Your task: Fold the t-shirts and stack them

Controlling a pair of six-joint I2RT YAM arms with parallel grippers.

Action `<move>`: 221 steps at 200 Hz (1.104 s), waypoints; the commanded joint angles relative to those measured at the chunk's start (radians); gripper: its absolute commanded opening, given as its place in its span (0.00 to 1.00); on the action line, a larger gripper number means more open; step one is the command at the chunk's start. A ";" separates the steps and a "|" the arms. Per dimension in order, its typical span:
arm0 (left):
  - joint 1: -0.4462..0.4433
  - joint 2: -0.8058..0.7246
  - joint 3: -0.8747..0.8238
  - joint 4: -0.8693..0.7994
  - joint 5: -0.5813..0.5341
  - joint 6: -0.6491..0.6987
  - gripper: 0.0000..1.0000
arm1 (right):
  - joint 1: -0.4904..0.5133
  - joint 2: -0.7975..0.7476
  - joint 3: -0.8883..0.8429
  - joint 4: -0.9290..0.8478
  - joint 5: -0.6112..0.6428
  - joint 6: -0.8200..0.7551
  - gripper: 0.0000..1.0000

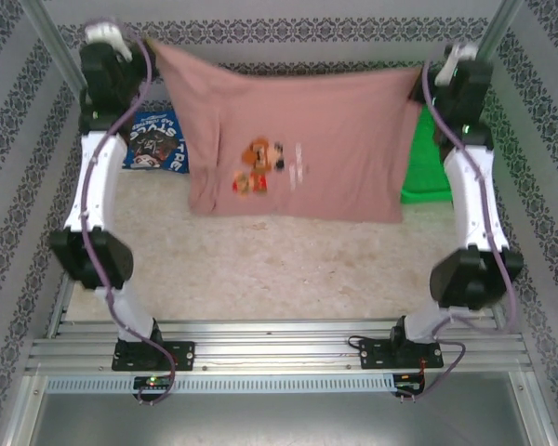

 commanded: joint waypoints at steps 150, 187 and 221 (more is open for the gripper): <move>0.248 -0.484 -0.960 0.709 0.143 0.129 0.00 | -0.245 -0.360 -0.926 0.531 -0.205 0.014 0.00; 0.253 -0.699 -1.374 0.828 0.001 0.090 0.00 | -0.252 -0.488 -1.209 0.582 -0.095 0.016 0.00; 0.251 -0.848 -1.630 0.840 -0.082 0.100 0.00 | -0.262 -0.633 -1.365 0.604 0.047 0.015 0.00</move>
